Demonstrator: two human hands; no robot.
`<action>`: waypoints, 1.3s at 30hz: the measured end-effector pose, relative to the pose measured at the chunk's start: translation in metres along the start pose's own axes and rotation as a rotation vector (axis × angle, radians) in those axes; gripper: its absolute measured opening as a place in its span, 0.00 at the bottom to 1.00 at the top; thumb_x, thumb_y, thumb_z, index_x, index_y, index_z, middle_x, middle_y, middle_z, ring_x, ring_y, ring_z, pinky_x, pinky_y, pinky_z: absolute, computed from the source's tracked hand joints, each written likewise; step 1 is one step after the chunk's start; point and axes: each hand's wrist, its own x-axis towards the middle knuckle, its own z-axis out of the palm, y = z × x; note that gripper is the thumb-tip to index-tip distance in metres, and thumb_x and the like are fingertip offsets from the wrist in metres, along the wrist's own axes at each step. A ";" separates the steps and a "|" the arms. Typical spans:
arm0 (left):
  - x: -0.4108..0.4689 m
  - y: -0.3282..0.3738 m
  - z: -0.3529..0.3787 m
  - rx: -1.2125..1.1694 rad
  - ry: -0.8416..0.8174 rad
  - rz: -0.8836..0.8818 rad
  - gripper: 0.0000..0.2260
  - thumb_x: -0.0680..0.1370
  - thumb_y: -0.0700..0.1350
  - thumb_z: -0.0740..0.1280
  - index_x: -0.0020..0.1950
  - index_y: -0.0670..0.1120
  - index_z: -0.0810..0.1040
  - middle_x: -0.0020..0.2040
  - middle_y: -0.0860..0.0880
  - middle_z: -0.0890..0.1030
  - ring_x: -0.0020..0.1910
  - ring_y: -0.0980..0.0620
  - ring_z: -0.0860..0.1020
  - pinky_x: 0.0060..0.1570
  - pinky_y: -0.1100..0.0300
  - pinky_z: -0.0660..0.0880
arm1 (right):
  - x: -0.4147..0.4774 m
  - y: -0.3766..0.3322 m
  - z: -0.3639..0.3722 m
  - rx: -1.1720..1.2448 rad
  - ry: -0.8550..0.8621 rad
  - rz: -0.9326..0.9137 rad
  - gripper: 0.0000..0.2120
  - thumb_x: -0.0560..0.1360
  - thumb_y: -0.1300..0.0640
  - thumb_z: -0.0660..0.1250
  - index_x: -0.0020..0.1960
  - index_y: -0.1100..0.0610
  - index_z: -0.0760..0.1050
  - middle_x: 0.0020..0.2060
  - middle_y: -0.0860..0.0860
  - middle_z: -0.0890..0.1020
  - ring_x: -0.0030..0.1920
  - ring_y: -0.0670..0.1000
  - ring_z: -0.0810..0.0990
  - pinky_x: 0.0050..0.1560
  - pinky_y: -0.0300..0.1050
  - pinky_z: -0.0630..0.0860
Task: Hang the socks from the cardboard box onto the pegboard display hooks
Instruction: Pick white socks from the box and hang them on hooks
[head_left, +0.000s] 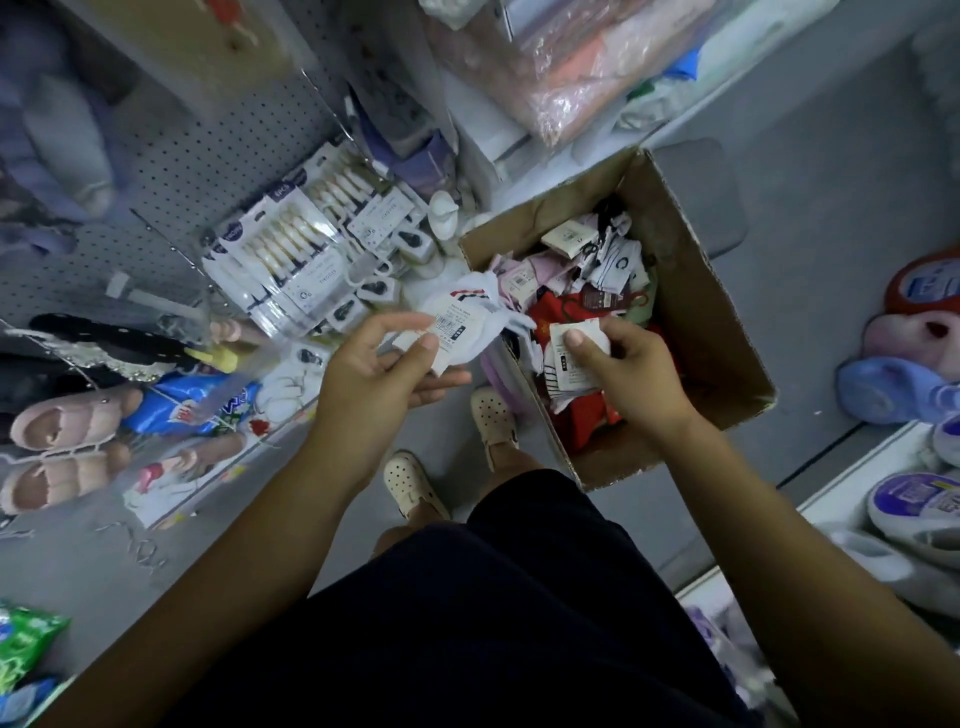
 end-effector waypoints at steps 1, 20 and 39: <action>-0.004 0.006 -0.002 -0.030 0.006 0.001 0.08 0.82 0.42 0.68 0.61 0.43 0.78 0.51 0.39 0.86 0.47 0.43 0.87 0.51 0.53 0.84 | -0.007 -0.019 -0.002 0.011 -0.017 -0.040 0.06 0.80 0.53 0.70 0.47 0.54 0.82 0.38 0.47 0.86 0.41 0.45 0.84 0.41 0.40 0.81; -0.145 0.027 -0.187 -0.205 0.539 0.437 0.05 0.77 0.50 0.73 0.53 0.53 0.86 0.33 0.57 0.83 0.33 0.62 0.78 0.38 0.62 0.78 | -0.110 -0.229 0.165 0.073 -0.267 -0.442 0.09 0.79 0.55 0.71 0.53 0.60 0.84 0.44 0.54 0.88 0.46 0.53 0.87 0.47 0.47 0.84; -0.235 0.008 -0.344 -0.635 0.297 0.559 0.33 0.74 0.65 0.67 0.71 0.44 0.73 0.67 0.43 0.81 0.68 0.45 0.78 0.73 0.42 0.68 | -0.253 -0.299 0.386 -0.149 -0.530 -0.807 0.21 0.83 0.48 0.64 0.43 0.64 0.81 0.37 0.59 0.83 0.41 0.57 0.83 0.51 0.59 0.82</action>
